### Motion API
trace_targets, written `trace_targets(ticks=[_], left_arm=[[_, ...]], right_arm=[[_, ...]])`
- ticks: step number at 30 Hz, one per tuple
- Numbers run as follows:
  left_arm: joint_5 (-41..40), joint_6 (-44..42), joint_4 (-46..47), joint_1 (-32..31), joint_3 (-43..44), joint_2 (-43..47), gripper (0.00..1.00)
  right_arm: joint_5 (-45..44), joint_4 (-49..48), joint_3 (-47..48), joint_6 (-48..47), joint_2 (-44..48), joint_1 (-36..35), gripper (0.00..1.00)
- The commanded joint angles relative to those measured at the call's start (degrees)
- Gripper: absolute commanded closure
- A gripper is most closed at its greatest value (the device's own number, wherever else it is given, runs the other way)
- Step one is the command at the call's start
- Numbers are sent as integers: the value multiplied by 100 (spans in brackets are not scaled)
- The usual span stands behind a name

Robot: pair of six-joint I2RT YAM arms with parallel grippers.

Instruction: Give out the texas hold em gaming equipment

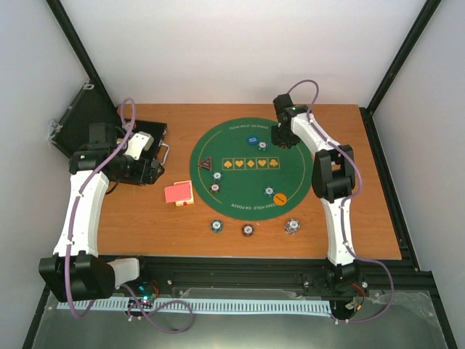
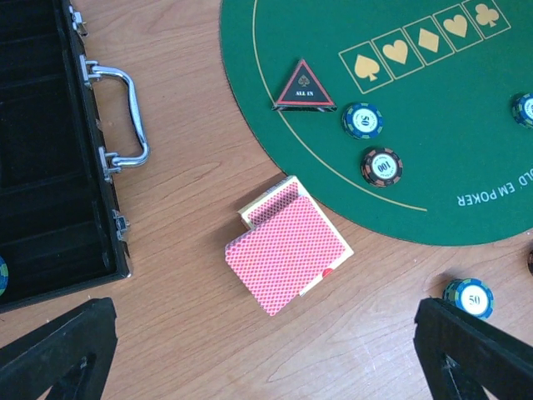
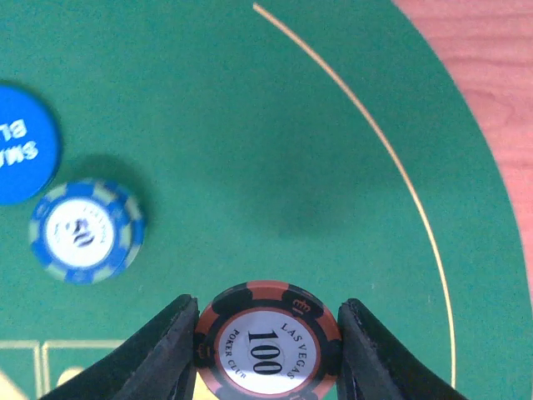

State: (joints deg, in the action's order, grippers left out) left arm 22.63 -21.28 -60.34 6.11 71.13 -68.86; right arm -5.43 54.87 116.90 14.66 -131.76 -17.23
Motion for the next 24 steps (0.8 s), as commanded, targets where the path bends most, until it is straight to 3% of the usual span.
trace_targets(ticks=[1,9,17,24], left_arm=[[111,-76,2,26,183,-56,0],[226,-69,56,31,129,-21,0],[187,-31,42,28,163,-83,0],[227,79,69,30,196,-127,0]], right_arm=[[104,234,754,-247,-543,118,71],[355,240,1635,-211,-1436,244,71],[713,144,1945,-98,-1785,264,69],[827,305,2039,-162,-1811,273,59]])
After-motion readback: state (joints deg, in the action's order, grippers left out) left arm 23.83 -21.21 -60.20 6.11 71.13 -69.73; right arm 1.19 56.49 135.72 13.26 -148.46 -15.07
